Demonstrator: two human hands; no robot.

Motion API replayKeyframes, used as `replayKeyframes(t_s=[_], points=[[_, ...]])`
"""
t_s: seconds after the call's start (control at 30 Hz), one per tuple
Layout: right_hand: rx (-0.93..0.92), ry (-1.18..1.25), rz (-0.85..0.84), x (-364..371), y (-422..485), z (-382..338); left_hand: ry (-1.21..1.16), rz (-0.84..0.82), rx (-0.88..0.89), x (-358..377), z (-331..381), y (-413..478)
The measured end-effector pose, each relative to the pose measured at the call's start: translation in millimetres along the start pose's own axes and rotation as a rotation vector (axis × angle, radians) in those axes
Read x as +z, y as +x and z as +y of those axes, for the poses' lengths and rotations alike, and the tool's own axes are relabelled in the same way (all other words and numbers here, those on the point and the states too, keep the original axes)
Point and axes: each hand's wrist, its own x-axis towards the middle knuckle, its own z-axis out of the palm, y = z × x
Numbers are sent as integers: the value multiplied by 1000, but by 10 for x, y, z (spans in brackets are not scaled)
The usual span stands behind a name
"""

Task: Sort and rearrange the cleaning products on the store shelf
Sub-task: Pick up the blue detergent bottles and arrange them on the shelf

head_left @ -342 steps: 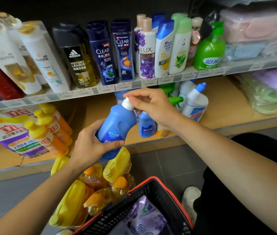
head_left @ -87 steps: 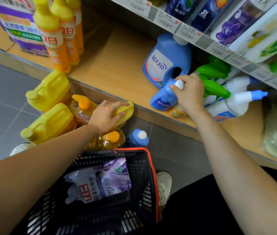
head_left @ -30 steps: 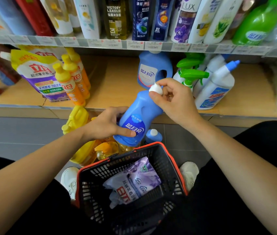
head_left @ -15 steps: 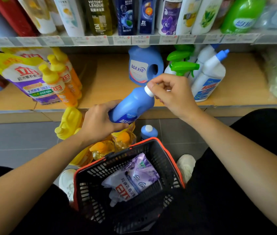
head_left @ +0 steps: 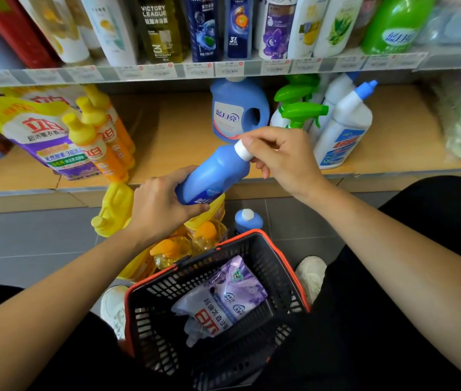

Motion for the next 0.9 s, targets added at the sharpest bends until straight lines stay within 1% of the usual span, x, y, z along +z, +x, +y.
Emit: replayKeyframes(t_s=[0.07, 0.13, 0.2, 0.27, 0.33, 0.47, 0.53, 0.6, 0.67, 0.8, 0.9], points=[[8, 57, 9, -2, 11, 17, -43, -15, -16, -3, -8, 1], [6, 103, 6, 5, 30, 41, -143, -69, -67, -7, -8, 17], [26, 142, -3, 22, 54, 68, -311, -123, -128, 6, 11, 37], [86, 160, -27, 24, 69, 108, -530, -136, -189, 21, 48, 37], [151, 155, -106, 18, 72, 155, -700, -128, -228, 21, 66, 38], [285, 148, -333, 40, 37, 221, -903, -70, -256, -22, 112, 79], [279, 97, -457, 101, -26, 255, -1007, -43, -261, -49, 139, 103], [287, 101, -516, 196, -104, 286, -1101, -34, -266, -77, 148, 117], [305, 158, -496, 298, -158, 291, -1160, -40, -270, -100, 145, 126], [291, 322, -413, 480, -204, 293, -1199, -59, -264, -111, 165, 117], [291, 395, -309, 534, -224, 296, -1157, -74, -240, -162, 167, 139]])
